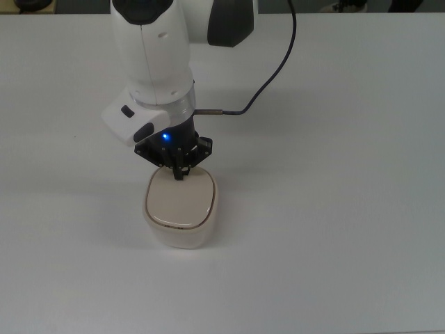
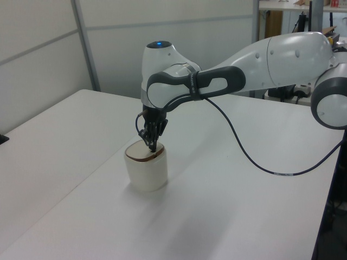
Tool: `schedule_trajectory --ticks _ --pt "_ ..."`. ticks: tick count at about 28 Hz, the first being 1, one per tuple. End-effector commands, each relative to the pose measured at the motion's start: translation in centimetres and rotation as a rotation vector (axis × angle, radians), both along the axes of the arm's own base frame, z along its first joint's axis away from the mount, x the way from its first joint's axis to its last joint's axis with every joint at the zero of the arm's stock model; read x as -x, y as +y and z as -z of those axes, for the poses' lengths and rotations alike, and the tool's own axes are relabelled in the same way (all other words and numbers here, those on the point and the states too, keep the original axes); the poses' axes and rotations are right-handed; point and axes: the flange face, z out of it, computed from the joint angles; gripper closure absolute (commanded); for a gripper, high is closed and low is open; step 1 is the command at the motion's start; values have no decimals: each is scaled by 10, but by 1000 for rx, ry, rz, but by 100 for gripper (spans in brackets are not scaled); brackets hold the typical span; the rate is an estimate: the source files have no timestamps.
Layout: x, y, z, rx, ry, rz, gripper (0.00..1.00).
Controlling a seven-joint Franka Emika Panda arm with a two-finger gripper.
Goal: Close the trash can
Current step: 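Press the gripper down on the lid to seat it shut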
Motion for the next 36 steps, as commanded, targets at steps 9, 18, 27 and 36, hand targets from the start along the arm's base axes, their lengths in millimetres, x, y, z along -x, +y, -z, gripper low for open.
schedule_trajectory --ticks 9,18,27,36 --pt "9 1 20 20 53 -34 100" --pt "7 4 40 39 82 -47 100" --pt "3 -4 13 32 36 -30 100" --pt "11 -9 -34 25 -2 -22 100"
